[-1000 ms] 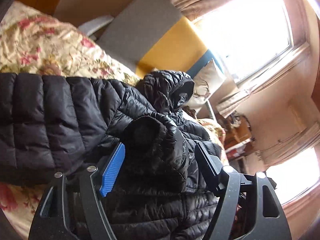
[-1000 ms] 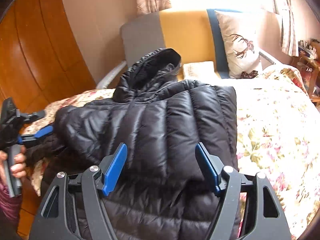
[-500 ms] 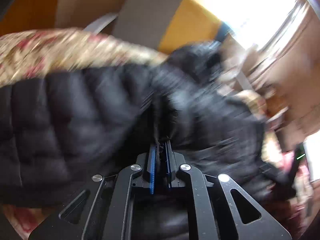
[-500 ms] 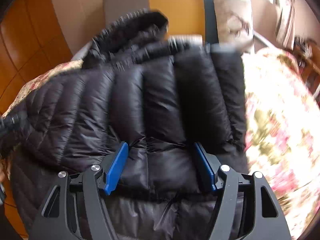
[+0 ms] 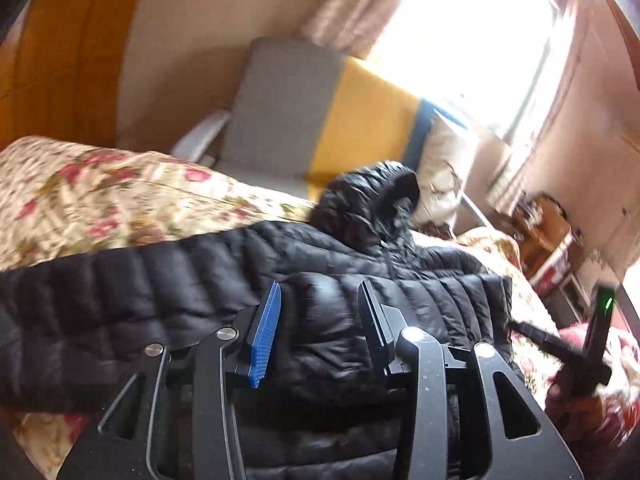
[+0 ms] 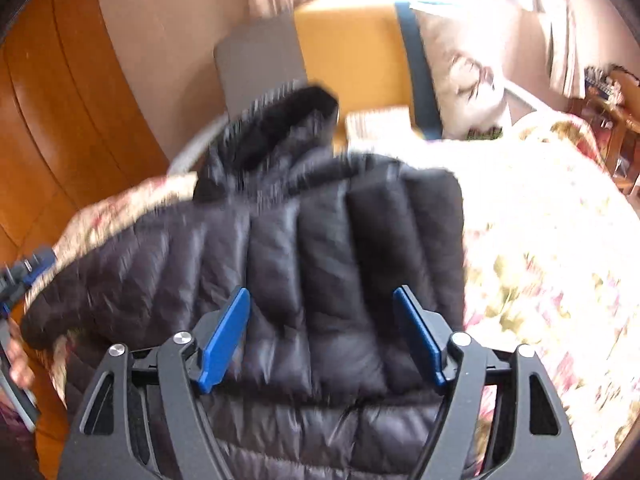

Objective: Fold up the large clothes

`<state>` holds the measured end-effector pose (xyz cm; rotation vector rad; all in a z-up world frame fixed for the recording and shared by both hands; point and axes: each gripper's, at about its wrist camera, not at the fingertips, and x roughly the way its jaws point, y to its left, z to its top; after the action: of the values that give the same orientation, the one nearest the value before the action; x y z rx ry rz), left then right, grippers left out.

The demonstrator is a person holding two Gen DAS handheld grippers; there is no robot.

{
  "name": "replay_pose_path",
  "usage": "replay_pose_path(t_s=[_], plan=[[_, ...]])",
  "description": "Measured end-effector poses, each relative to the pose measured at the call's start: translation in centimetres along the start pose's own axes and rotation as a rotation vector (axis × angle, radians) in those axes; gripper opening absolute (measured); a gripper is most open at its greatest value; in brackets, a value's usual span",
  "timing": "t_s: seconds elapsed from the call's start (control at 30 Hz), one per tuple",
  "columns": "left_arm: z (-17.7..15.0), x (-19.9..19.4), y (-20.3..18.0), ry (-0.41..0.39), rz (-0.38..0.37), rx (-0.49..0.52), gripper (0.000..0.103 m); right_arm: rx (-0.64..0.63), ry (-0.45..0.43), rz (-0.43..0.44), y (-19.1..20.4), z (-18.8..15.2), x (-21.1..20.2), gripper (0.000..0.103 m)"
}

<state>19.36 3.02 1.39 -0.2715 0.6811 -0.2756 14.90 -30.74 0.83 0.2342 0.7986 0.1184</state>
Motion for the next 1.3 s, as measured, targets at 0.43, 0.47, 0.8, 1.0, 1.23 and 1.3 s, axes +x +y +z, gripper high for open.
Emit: replay_pose_path(t_s=[0.43,0.47,0.8,1.0,1.23,1.3], plan=[[-4.2,11.2,1.6,0.233,0.089,0.001,0.039,0.042,0.126,-0.072,-3.2,-0.6,9.5,0.074],[-4.3,11.3,1.6,0.236,0.096,0.009,0.039,0.03,0.12,-0.082,-3.0,-0.8,9.6,0.075],[-1.5,5.0,1.4,0.091,0.078,-0.023,0.053,-0.028,0.02,0.075,-2.2,4.0,2.6,0.075],[-1.9,4.0,2.4,0.069,0.044,-0.061,0.053,-0.039,-0.033,-0.015,-5.1,14.0,8.7,0.066],[-3.3,4.2,3.8,0.111,0.008,-0.095,0.053,-0.1,0.008,-0.156,-4.6,22.3,19.4,0.065],[-3.4,4.5,4.1,0.115,0.004,-0.098,0.053,-0.126,0.024,-0.171,-4.0,23.3,21.4,0.065]])
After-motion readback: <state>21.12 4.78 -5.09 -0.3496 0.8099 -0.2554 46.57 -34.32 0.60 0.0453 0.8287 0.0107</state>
